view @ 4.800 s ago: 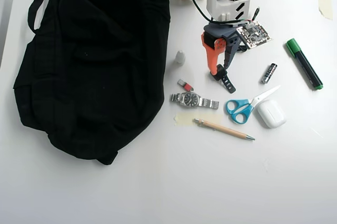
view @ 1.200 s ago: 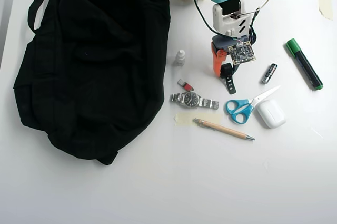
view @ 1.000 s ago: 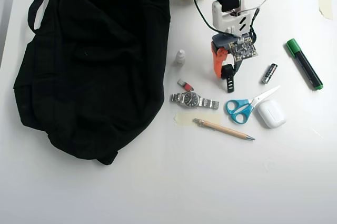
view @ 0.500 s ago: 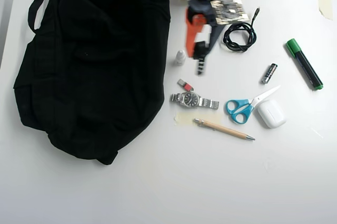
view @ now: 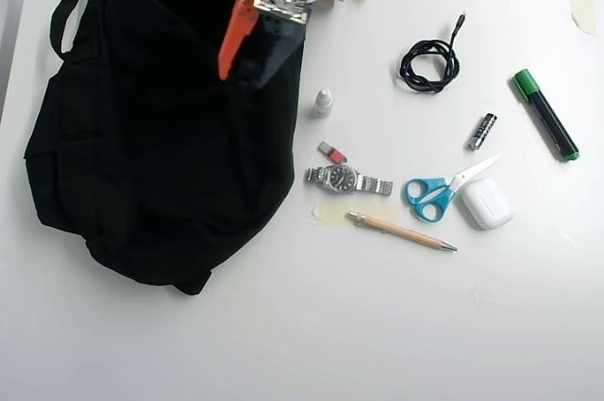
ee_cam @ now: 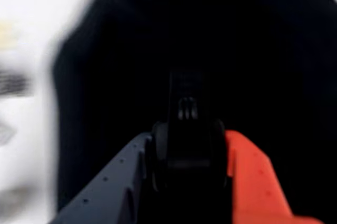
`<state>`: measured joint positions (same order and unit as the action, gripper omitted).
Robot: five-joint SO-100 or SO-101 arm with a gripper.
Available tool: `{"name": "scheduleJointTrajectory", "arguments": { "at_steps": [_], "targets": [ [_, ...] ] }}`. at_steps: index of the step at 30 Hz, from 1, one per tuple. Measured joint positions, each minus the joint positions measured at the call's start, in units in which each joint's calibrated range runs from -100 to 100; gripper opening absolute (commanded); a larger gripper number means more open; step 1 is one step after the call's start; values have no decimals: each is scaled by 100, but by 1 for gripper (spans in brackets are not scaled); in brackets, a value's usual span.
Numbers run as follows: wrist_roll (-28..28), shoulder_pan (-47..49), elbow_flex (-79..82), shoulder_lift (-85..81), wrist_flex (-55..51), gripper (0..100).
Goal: Put the black bike light into the black bag
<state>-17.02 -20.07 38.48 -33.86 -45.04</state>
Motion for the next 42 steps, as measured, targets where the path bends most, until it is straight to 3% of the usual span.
{"name": "scheduleJointTrajectory", "arguments": {
  "at_steps": [4, 11, 13, 15, 16, 19, 22, 23, 25, 27, 34, 42],
  "targets": [
    [-20, -661, 0, 475, 170, 2],
    [-39, -1204, 17, 2744, 2199, 5],
    [-44, -1204, 9, 2769, 2301, 34],
    [-44, -1204, 9, 2769, 2318, 57],
    [-44, -1204, 9, 2769, 2318, 62],
    [10, -1196, 9, 2752, 2207, 58],
    [220, -829, -94, 1785, 818, 46],
    [376, -440, -94, 751, 60, 40],
    [840, 308, -94, -809, -716, 25],
    [1158, 1145, -94, -1610, -946, 1],
    [1236, 2606, 230, -1935, -869, 3],
    [1441, 2782, 1971, -2085, 912, 3]
  ]
}}
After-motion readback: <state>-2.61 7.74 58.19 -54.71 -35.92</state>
